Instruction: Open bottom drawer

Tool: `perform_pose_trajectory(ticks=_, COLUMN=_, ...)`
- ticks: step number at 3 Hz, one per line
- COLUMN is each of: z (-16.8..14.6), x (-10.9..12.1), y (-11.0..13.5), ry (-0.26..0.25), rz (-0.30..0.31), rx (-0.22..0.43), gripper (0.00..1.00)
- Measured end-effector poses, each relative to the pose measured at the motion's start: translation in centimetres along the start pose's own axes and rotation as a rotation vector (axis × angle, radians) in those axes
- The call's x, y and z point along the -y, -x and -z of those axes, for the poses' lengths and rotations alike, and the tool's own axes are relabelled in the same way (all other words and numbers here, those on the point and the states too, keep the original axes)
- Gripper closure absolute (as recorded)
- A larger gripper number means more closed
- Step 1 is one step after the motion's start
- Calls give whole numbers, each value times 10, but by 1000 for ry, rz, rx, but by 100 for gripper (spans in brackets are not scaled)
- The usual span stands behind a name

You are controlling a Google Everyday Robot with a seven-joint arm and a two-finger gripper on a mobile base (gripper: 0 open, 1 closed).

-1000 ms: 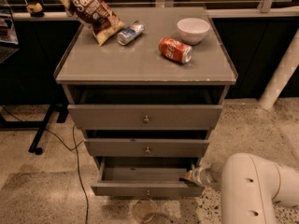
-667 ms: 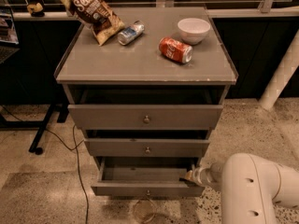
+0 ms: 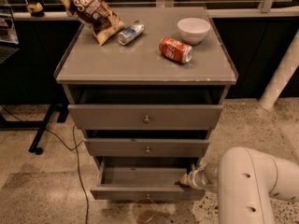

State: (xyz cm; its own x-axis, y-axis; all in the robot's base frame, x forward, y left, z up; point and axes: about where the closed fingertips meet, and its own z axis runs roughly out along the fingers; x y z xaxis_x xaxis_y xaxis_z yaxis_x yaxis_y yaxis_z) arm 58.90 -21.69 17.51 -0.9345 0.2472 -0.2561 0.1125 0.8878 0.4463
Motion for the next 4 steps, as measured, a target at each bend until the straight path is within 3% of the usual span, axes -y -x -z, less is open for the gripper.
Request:
perform_pose_trajectory(ticks=2, z=1, x=6, y=-21, ry=0, rz=-37, rx=-75, gripper=100)
perform_pose_trajectory(ticks=4, z=8, x=20, y=-29, ry=-7, rz=-98, rx=-94, gripper=100)
